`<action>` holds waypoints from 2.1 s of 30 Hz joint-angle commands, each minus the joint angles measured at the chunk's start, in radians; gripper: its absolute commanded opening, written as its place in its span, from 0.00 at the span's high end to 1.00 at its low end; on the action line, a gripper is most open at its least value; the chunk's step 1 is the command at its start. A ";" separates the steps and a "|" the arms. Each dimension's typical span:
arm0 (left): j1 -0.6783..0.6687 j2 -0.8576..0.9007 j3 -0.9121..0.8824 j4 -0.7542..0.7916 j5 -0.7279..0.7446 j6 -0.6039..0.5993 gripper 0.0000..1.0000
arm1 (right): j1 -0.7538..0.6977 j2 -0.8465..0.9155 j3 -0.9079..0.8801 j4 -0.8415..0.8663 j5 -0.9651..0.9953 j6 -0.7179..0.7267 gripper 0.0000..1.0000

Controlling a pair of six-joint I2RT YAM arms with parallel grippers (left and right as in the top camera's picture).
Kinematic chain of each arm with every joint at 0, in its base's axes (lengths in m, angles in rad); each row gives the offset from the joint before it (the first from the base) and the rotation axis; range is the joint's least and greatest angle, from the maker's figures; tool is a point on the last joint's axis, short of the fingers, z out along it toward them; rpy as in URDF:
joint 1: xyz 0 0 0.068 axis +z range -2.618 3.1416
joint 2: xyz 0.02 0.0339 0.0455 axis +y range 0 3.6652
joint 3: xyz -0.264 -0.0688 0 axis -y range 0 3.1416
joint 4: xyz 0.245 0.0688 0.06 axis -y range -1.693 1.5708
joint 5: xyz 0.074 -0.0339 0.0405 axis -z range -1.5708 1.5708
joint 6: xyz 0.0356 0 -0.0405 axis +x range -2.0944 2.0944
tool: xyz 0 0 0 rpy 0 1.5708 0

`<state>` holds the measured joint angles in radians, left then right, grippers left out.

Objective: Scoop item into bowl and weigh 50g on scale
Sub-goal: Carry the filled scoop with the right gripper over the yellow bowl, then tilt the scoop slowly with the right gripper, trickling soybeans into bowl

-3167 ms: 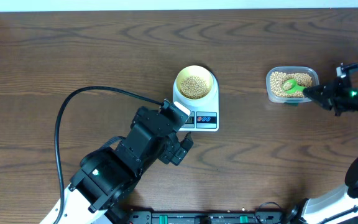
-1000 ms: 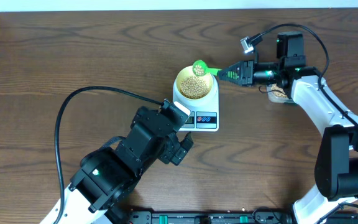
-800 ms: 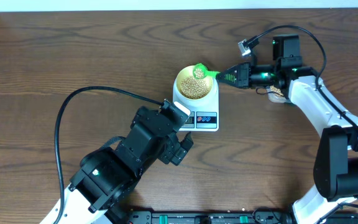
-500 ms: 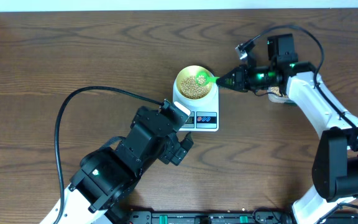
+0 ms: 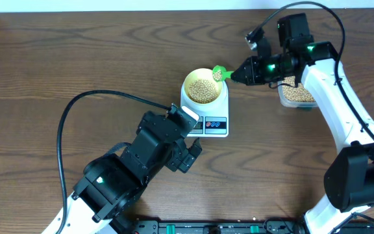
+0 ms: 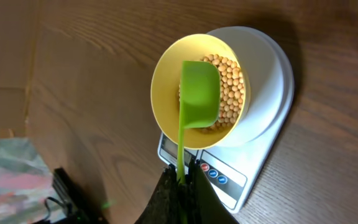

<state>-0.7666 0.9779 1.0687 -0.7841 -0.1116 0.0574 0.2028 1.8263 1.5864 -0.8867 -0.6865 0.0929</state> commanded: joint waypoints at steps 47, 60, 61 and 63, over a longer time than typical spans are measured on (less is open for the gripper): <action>0.004 -0.005 0.030 0.001 -0.013 0.014 0.02 | 0.177 0.008 0.035 -0.010 0.285 -0.286 0.99; 0.004 -0.005 0.030 0.000 -0.013 0.014 0.02 | 0.177 0.008 0.035 -0.013 0.296 -0.311 0.99; 0.004 -0.005 0.030 0.001 -0.013 0.014 0.02 | 0.177 0.008 0.035 -0.013 0.296 -0.311 0.99; 0.004 -0.005 0.030 0.001 -0.013 0.014 0.02 | 0.177 0.008 0.035 -0.015 0.296 -0.311 0.99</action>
<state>-0.7666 0.9779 1.0687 -0.7845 -0.1116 0.0574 0.3763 1.8263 1.5978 -0.8982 -0.3912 -0.1970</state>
